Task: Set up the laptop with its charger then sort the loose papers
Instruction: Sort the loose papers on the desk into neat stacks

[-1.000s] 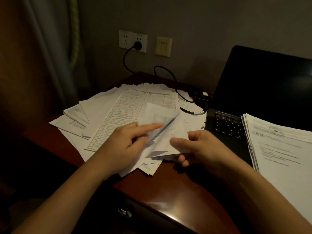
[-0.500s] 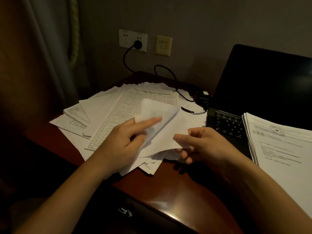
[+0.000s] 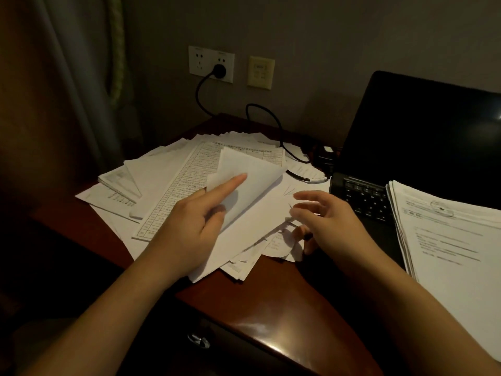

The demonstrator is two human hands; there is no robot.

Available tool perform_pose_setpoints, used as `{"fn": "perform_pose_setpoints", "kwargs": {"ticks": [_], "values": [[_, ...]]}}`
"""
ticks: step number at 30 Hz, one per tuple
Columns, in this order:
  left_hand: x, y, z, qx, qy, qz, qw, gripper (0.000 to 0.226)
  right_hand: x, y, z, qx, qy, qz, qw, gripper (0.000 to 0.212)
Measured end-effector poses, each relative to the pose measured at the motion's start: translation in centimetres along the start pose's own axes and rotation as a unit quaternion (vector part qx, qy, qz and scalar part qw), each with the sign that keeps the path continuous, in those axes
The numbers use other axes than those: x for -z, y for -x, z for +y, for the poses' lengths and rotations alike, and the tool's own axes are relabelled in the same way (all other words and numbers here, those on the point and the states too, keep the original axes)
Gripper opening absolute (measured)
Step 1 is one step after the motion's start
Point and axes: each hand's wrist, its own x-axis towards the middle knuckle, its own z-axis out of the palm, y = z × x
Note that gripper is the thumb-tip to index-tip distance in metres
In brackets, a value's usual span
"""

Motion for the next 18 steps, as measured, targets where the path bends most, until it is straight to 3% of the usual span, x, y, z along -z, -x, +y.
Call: {"fn": "perform_pose_setpoints", "kwargs": {"ticks": [3, 8, 14, 16, 18], "values": [[-0.2, -0.1, -0.2, 0.015, -0.002, 0.008, 1.000, 0.051, -0.5, -0.5, 0.0, -0.005, 0.014, 0.020, 1.000, 0.045], [0.0, 0.1, 0.6, 0.024, 0.004, -0.009, 1.000, 0.046, -0.9, -1.2, -0.2, -0.011, 0.000, 0.013, 1.000, 0.050], [0.2, 0.2, 1.2, 0.037, 0.017, -0.024, 0.999, 0.067, -0.5, -1.1, -1.1, -0.048, -0.112, -0.043, 0.992, 0.066], [0.2, 0.6, 1.7, 0.036, 0.008, -0.044, 0.998, 0.072, 0.1, -0.3, -1.6, -0.065, -0.130, -0.099, 0.984, 0.060], [0.2, 1.1, 2.3, 0.029, -0.017, -0.082, 0.996, 0.085, 0.6, 0.7, -1.9, -0.075, -0.128, -0.187, 0.971, 0.037]]}}
